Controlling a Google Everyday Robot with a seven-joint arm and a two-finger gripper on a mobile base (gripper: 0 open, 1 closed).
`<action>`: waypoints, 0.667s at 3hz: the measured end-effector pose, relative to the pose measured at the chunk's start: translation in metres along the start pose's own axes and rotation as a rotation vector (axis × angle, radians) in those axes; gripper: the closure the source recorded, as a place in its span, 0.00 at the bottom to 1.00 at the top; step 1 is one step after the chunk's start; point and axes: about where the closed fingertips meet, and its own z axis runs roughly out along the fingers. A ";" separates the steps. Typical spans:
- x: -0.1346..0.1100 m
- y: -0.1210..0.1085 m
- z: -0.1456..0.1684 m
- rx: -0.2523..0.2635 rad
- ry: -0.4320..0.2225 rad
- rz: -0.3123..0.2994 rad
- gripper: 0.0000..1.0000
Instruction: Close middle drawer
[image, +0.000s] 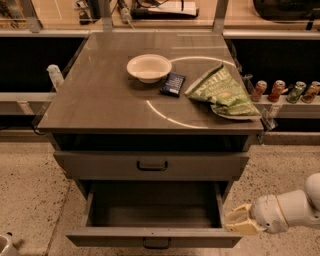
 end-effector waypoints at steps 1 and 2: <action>0.032 -0.007 0.020 -0.018 -0.100 0.051 1.00; 0.059 -0.012 0.036 -0.031 -0.180 0.090 1.00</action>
Offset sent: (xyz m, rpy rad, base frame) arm -0.0256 -0.0104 -0.1040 0.2648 0.0530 -0.1579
